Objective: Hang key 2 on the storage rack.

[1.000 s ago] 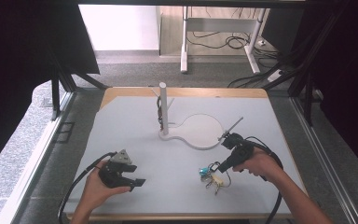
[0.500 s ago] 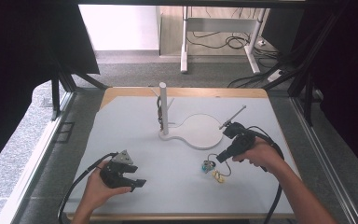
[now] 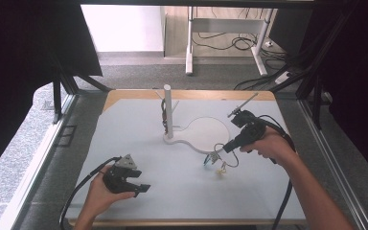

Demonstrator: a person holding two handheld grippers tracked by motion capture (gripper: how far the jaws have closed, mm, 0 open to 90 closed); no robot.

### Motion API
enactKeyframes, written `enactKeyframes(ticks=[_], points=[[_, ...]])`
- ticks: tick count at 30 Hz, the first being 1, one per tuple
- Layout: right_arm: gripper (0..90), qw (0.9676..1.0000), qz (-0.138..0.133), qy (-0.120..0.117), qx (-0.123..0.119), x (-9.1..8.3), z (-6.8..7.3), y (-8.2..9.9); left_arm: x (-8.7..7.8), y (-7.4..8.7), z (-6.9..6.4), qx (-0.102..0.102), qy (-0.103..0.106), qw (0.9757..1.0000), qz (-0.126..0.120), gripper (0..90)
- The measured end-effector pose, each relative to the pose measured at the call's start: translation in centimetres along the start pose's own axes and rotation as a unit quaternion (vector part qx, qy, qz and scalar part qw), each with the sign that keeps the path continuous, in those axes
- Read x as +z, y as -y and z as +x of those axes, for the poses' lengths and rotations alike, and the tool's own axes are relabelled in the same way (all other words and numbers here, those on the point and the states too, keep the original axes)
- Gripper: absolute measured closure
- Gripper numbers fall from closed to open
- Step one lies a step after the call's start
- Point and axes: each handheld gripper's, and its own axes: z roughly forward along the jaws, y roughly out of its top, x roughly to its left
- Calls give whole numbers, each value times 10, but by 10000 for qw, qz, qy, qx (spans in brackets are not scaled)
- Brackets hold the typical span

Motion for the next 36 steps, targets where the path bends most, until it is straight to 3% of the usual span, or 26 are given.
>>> enactKeyframes(ticks=[36], points=[[871, 9998, -98, 79, 127, -19, -12, -51, -2, 1, 1, 11, 32, 10000, -10, 359]])
